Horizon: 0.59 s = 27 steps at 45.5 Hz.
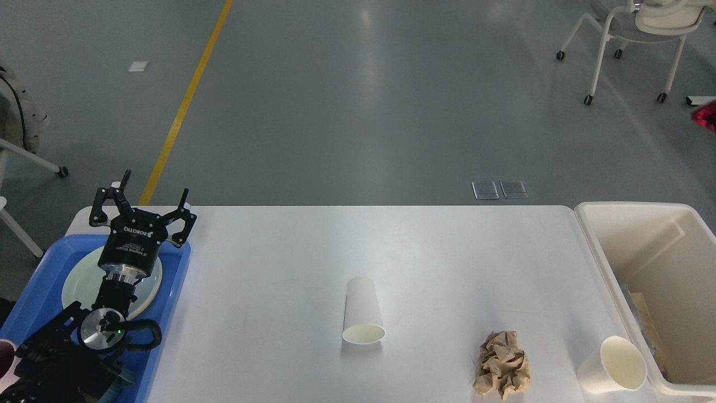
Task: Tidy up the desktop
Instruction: 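Lift the red item and drop it into the white bin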
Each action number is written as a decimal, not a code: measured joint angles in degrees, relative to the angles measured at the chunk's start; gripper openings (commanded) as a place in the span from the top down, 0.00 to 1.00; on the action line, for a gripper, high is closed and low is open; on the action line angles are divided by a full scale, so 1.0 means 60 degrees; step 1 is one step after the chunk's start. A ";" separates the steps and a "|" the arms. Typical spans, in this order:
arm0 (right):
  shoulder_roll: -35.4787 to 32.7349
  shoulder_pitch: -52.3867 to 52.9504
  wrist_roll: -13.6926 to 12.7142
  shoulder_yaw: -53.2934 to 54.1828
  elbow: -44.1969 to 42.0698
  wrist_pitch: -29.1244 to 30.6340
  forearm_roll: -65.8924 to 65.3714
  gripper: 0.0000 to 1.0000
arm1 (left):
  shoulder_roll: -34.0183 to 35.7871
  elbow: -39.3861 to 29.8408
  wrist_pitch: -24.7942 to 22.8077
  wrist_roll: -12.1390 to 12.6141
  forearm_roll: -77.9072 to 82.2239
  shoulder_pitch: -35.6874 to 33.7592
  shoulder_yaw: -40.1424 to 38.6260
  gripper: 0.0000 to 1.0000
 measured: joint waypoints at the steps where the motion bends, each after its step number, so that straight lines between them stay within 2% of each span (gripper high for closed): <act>1: -0.0048 -0.0505 -0.0013 0.0059 -0.0302 -0.0252 0.0085 1.00 | 0.0000 0.0000 0.0000 0.0000 0.0000 0.0000 0.0000 0.00; 8: -0.0052 -0.4707 -0.0039 0.1300 -0.2978 -0.1718 0.1553 1.00 | 0.0000 0.0000 -0.0002 0.0000 0.0000 0.0000 0.0000 0.00; 9: 0.0033 -0.5964 -0.0030 0.1896 -0.3794 -0.1911 0.1999 1.00 | 0.0000 0.0000 -0.0003 0.0000 0.0000 0.0000 0.0000 0.00; 15: 0.0605 -0.8712 -0.0001 0.3517 -0.5700 -0.2117 0.2576 1.00 | 0.0000 0.0000 -0.0003 0.0000 0.0000 0.0000 0.0000 0.00; 16: 0.0689 -0.9033 0.0000 0.3709 -0.5898 -0.2136 0.2606 0.92 | 0.0000 0.0000 -0.0003 0.0000 -0.0002 0.0000 0.0000 0.00; 17: 0.0773 -0.9371 0.0001 0.3912 -0.6117 -0.2169 0.2635 0.72 | 0.0000 0.0000 -0.0003 0.0000 0.0000 0.0000 0.0000 0.00; 19: 0.0880 -0.9784 0.0000 0.4157 -0.6368 -0.2228 0.2665 0.00 | 0.0000 0.0000 -0.0005 0.0000 0.0000 0.0000 0.0000 0.00; 27: 0.1181 -1.0394 -0.0003 0.4672 -0.6696 -0.2408 0.2806 0.00 | 0.0000 0.0000 -0.0012 0.0000 0.0000 0.0001 0.0000 0.00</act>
